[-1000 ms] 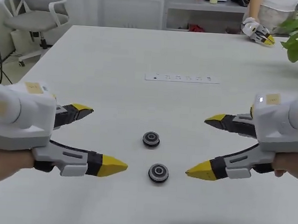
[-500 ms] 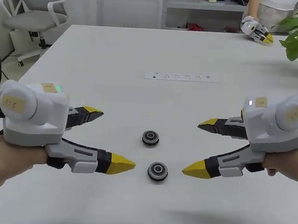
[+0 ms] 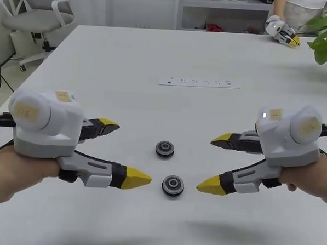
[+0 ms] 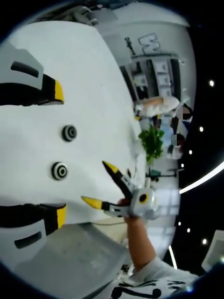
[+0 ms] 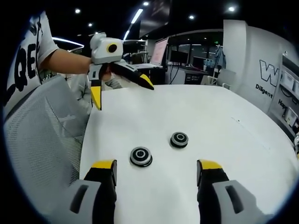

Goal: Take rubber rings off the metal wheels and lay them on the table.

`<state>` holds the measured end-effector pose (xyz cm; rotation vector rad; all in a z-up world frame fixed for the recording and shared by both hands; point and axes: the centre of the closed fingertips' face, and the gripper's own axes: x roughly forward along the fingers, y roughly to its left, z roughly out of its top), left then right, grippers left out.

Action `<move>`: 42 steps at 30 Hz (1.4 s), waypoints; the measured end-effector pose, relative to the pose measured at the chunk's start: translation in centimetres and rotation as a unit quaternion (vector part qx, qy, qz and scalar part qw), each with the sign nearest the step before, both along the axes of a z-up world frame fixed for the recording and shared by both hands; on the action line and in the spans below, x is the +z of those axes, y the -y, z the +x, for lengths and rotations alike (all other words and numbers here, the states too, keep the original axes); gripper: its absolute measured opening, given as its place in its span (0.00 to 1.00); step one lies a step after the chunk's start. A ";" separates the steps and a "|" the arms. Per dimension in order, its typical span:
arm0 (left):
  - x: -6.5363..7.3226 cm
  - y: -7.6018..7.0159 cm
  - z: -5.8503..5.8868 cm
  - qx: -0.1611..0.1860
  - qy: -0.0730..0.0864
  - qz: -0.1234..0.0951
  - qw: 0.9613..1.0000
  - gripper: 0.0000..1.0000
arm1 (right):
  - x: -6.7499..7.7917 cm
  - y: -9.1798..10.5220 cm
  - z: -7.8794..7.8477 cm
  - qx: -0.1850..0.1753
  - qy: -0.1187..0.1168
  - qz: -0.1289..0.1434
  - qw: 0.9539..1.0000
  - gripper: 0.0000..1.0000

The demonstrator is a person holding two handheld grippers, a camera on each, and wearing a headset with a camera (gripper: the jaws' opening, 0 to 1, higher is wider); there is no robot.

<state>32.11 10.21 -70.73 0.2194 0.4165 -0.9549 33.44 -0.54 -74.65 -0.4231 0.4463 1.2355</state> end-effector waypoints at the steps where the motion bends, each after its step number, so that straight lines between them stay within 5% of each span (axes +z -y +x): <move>1: -0.1 0.1 0.0 -0.001 -0.001 0.001 1.000 0.87 | -0.1 -0.1 0.0 0.001 -0.001 -0.001 1.000 0.66; 42: -4.6 3.2 -0.2 -0.045 -0.049 0.022 0.998 0.65 | -3.8 -3.3 -1.7 0.047 -0.040 -0.010 0.998 0.48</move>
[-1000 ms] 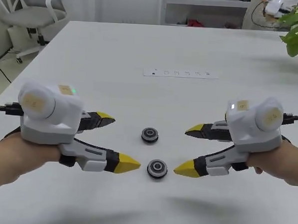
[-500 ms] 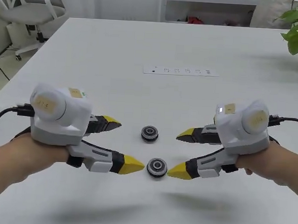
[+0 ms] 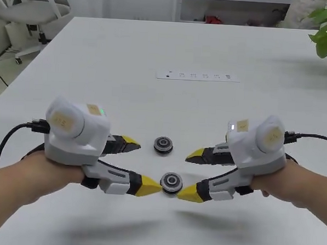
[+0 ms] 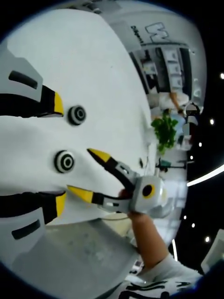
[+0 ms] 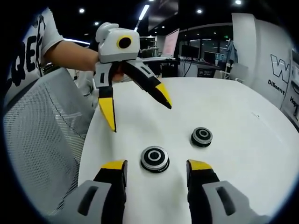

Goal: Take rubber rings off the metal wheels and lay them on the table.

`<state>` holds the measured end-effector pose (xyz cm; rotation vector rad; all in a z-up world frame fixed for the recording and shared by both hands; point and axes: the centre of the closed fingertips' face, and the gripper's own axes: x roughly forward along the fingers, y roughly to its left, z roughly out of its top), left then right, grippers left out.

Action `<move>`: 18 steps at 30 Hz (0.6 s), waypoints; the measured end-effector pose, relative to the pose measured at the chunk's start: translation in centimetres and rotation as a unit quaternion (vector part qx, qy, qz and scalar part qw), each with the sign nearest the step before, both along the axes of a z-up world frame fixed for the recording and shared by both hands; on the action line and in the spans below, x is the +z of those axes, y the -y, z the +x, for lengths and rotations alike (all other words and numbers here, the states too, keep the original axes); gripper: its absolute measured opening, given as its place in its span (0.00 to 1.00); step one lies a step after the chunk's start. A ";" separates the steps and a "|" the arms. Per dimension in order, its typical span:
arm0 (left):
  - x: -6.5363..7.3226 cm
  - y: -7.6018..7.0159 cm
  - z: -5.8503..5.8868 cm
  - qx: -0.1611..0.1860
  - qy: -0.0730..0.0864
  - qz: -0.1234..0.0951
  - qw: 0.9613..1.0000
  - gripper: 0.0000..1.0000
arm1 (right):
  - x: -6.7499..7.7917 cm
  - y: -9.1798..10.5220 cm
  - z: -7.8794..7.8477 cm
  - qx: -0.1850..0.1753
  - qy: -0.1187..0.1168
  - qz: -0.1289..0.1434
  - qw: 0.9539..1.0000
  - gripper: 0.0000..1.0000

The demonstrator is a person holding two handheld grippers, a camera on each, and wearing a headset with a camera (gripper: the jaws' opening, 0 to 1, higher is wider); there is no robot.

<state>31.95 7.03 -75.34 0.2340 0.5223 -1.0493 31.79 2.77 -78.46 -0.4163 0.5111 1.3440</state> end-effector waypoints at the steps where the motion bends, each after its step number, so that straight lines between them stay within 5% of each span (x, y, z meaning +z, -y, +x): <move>1: -0.1 0.1 0.0 -0.002 0.000 -0.001 1.000 0.63 | -0.1 0.0 0.0 0.000 -0.001 0.000 1.000 0.48; 18: -1.5 1.8 -0.4 -0.025 -0.023 0.002 0.999 0.50 | -0.8 -0.1 -0.4 -0.009 -0.022 0.006 1.000 0.41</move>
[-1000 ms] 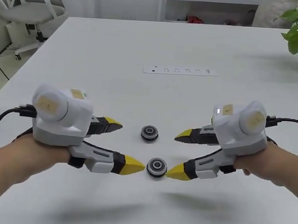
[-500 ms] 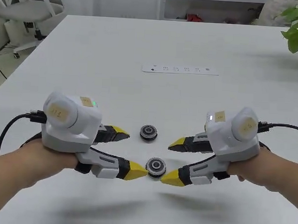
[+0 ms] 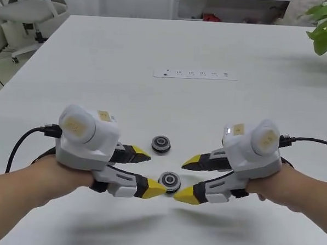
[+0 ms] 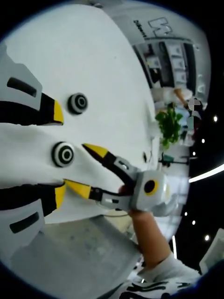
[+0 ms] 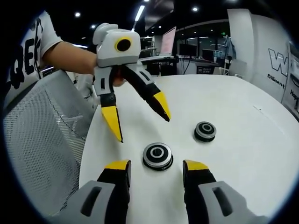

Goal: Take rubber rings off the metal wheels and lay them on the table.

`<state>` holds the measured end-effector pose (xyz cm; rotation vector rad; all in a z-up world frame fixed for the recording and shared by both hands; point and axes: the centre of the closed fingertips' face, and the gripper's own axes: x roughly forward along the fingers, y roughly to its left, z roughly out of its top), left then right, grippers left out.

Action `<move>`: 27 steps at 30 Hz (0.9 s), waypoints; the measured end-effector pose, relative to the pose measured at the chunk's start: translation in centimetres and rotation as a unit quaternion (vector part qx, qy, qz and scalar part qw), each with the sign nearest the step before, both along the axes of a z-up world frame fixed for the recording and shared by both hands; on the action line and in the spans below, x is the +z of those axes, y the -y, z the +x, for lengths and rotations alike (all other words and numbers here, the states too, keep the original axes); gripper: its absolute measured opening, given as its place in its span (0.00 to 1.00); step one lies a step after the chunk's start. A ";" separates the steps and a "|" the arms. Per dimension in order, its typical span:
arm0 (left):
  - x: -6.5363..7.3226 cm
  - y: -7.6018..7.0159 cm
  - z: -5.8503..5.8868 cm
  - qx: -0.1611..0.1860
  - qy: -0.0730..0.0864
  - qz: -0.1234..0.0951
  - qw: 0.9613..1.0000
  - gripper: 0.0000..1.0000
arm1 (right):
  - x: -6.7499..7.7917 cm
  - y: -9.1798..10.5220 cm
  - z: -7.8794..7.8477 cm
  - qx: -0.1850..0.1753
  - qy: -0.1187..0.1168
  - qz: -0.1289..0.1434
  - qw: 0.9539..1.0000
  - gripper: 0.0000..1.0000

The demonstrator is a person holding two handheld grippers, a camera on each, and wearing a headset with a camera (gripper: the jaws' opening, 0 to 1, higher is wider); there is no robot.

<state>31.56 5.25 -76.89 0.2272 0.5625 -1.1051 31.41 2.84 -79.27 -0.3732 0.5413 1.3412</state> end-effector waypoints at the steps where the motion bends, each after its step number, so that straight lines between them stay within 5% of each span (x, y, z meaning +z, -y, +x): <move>1: -0.1 0.1 -0.1 -0.003 -0.001 0.002 1.000 0.49 | 0.0 0.0 -0.1 0.001 0.000 -0.001 1.000 0.42; 27: -1.6 2.0 -0.1 -0.031 -0.003 0.029 0.999 0.32 | -0.7 -0.1 -0.6 0.011 -0.003 -0.007 1.000 0.41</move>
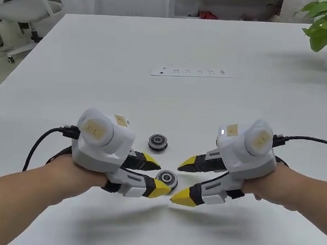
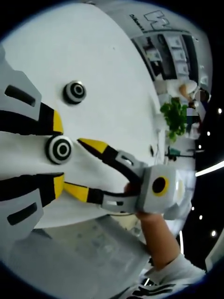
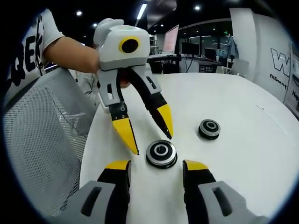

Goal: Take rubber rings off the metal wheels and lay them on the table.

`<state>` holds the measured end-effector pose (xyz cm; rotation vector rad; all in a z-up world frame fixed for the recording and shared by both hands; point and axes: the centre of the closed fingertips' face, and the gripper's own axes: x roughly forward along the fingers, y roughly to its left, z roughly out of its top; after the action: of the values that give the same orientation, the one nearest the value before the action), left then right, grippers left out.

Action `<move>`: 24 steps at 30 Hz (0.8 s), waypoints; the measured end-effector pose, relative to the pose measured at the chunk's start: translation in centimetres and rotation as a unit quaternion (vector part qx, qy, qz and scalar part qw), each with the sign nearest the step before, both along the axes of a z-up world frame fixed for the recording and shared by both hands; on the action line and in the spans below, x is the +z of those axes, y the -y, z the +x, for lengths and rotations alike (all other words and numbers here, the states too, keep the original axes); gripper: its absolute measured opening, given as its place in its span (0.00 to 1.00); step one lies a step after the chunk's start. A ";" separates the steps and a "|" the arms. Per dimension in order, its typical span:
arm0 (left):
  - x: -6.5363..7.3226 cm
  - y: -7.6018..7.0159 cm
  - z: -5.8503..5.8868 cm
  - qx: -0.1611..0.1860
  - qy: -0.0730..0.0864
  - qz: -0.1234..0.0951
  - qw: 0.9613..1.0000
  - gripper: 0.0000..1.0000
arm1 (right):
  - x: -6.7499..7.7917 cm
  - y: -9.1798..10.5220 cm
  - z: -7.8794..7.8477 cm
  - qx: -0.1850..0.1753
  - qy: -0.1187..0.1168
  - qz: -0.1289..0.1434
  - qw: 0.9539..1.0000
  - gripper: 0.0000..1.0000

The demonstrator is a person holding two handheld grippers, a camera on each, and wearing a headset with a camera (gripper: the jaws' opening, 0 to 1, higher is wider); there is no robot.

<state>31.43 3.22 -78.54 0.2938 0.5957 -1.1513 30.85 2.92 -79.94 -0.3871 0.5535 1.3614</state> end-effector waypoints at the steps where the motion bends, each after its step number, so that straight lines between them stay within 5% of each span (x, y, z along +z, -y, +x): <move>1: 0.0 0.0 0.0 0.000 -0.001 0.001 1.000 0.32 | 0.0 0.0 0.0 0.001 0.000 0.000 1.000 0.41; 12: -0.5 0.3 0.3 -0.003 0.013 0.017 1.000 0.22 | -0.1 0.1 0.0 0.000 0.001 -0.001 1.000 0.41; 18: -0.7 0.4 0.4 -0.004 0.038 0.028 0.999 0.17 | -0.1 -0.1 -0.1 -0.001 0.001 0.000 1.000 0.41; 24: -0.6 0.4 0.6 0.005 0.042 0.022 0.999 0.14 | -0.2 -0.3 -0.1 -0.001 0.004 0.001 1.000 0.41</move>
<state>32.00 2.82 -79.13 0.3748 0.5490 -1.1121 30.73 3.24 -80.16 -0.3903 0.5454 1.3568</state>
